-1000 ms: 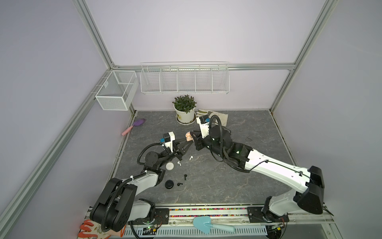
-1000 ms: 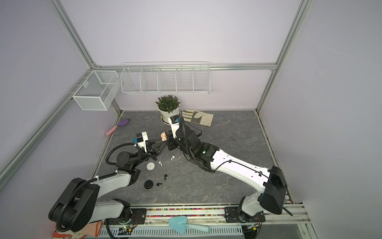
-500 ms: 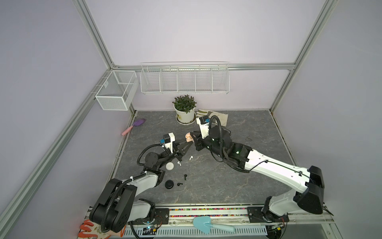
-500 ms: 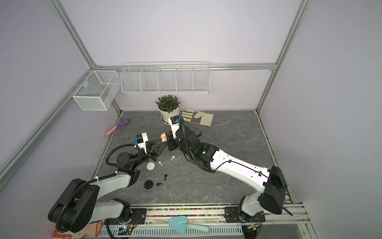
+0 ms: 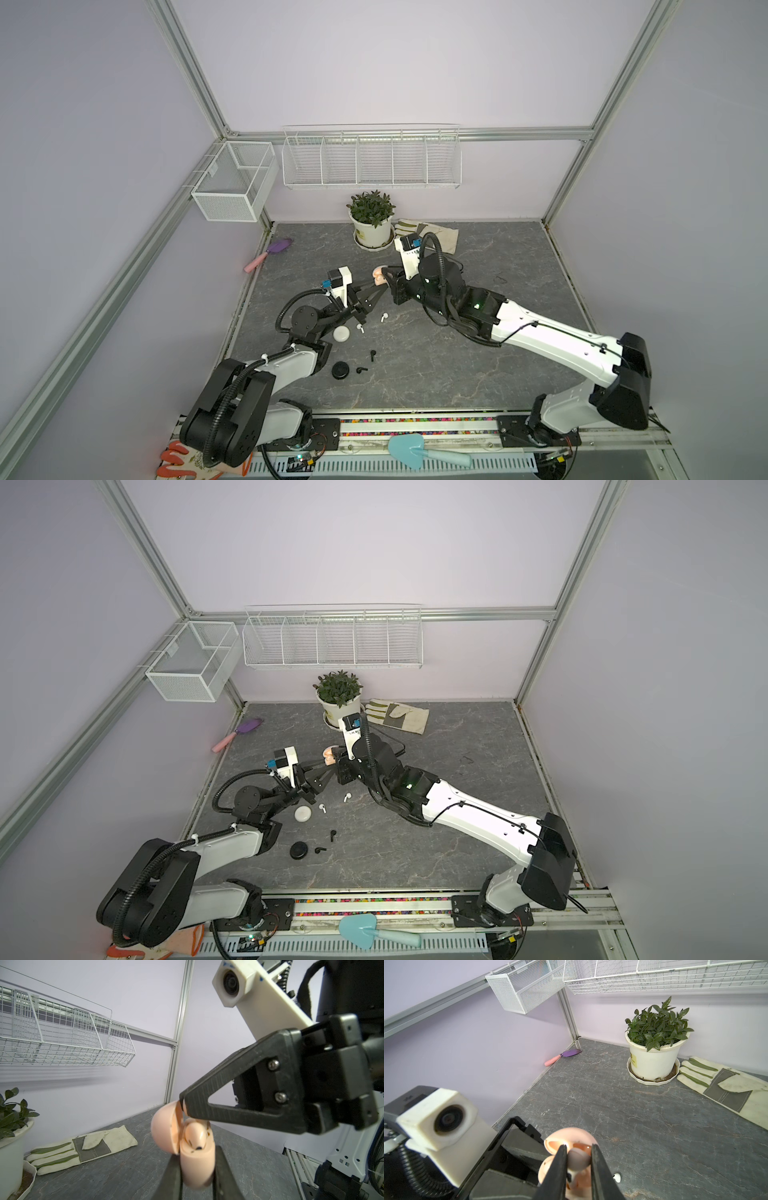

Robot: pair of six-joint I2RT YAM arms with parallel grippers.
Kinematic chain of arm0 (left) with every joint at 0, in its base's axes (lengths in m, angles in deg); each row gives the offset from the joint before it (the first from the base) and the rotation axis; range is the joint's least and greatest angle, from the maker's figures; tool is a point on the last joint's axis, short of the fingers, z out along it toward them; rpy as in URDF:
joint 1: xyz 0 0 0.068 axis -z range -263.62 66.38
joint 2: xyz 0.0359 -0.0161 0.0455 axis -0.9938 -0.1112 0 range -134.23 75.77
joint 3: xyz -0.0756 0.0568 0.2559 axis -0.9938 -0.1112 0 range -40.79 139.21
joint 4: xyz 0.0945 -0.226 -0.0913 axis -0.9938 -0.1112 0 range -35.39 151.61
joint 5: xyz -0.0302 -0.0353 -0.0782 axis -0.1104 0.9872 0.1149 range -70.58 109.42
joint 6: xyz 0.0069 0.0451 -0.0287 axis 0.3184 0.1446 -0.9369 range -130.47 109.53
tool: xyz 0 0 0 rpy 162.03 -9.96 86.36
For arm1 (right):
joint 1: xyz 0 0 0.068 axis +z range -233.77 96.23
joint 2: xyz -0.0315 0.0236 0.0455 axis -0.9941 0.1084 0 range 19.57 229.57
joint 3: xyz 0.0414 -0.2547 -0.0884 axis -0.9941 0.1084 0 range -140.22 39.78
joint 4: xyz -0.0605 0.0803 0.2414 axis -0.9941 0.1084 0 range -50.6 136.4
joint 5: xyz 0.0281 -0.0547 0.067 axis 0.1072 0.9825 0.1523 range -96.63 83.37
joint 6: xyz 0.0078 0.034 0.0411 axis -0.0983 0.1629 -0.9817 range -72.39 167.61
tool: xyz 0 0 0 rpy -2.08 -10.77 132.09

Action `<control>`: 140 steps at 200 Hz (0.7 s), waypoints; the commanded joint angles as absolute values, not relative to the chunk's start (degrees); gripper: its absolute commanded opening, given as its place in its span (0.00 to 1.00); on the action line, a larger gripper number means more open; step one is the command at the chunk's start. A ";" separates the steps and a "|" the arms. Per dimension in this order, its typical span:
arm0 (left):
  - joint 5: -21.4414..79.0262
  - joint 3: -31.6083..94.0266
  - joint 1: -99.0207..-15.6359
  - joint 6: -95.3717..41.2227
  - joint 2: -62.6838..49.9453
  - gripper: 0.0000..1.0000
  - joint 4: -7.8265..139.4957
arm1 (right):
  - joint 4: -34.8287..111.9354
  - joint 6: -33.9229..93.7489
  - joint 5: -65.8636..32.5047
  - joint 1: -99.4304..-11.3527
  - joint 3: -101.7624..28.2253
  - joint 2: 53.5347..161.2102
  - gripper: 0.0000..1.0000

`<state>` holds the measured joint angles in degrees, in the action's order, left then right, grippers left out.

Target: Insert the wireless bluetooth earbuds into the charging case

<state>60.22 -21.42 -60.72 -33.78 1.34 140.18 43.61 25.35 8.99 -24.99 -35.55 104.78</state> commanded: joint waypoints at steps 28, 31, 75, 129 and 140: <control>60.14 -21.48 -60.68 -33.15 2.34 0.00 142.53 | 45.80 24.32 8.74 -24.56 -36.95 106.32 0.22; 60.18 -21.44 -60.65 -33.22 2.38 0.00 142.56 | 45.89 24.32 8.82 -24.56 -37.14 106.39 0.22; 59.96 -20.98 -60.66 -32.64 2.24 0.00 142.57 | 50.04 24.78 12.12 -24.77 -39.70 104.98 0.34; 62.09 -19.65 -60.63 -32.04 0.52 0.00 142.52 | 62.03 31.43 -1.69 -29.39 -47.40 104.71 0.49; 64.93 -19.23 -60.47 -32.26 0.03 0.00 142.56 | 66.36 36.32 -11.83 -32.32 -50.11 106.18 0.50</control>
<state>60.59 -21.28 -60.72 -33.10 1.01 140.20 57.05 27.23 4.88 -27.61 -45.32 105.11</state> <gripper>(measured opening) 0.192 0.486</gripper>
